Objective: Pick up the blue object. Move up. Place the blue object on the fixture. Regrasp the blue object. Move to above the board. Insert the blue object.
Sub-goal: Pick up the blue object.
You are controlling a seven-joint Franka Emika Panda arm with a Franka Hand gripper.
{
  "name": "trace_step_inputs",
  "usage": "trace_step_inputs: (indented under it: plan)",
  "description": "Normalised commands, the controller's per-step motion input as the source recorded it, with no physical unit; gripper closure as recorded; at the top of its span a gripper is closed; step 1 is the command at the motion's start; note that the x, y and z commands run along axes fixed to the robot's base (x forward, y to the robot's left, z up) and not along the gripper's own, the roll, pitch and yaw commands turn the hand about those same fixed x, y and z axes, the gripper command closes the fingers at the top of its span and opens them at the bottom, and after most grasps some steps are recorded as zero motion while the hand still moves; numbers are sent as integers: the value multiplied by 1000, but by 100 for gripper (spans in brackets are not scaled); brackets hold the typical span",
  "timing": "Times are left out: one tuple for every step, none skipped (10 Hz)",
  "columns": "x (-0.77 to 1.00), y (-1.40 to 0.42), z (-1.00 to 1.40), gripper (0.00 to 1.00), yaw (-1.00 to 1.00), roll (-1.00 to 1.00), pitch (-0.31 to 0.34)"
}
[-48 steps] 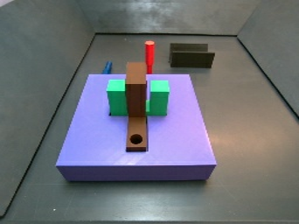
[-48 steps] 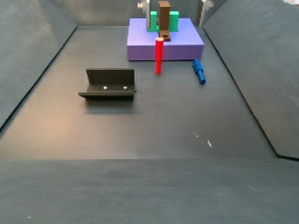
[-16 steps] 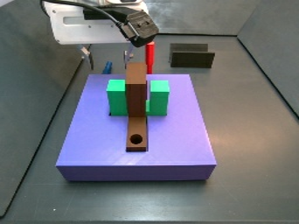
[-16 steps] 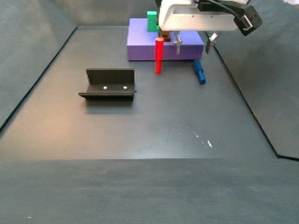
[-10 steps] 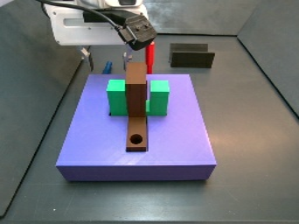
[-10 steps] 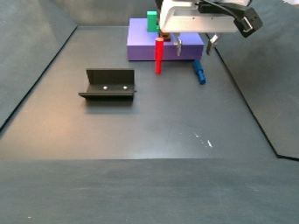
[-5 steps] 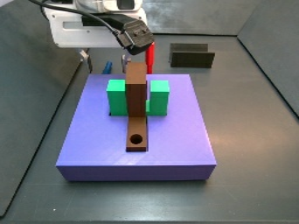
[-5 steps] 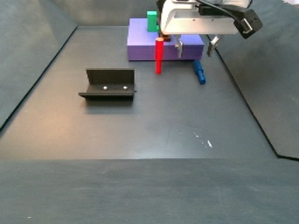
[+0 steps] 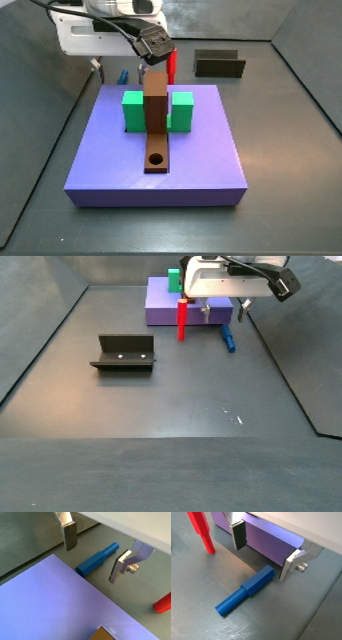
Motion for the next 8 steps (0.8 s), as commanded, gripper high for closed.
trace_step_inputs:
  plan:
    - [-11,0,-700,0,0,326,-64]
    - [-49,0,-694,0,0,327,-66]
    - [0,0,-203,0,0,89,-37]
    - [-66,54,469,0,37,-49,0]
    - [-243,31,429,0,0,-30,-59]
    - [-414,0,217,0,-71,0,-104]
    - [-60,0,137,0,0,0,-84]
    - [151,0,-60,0,0,94,-16]
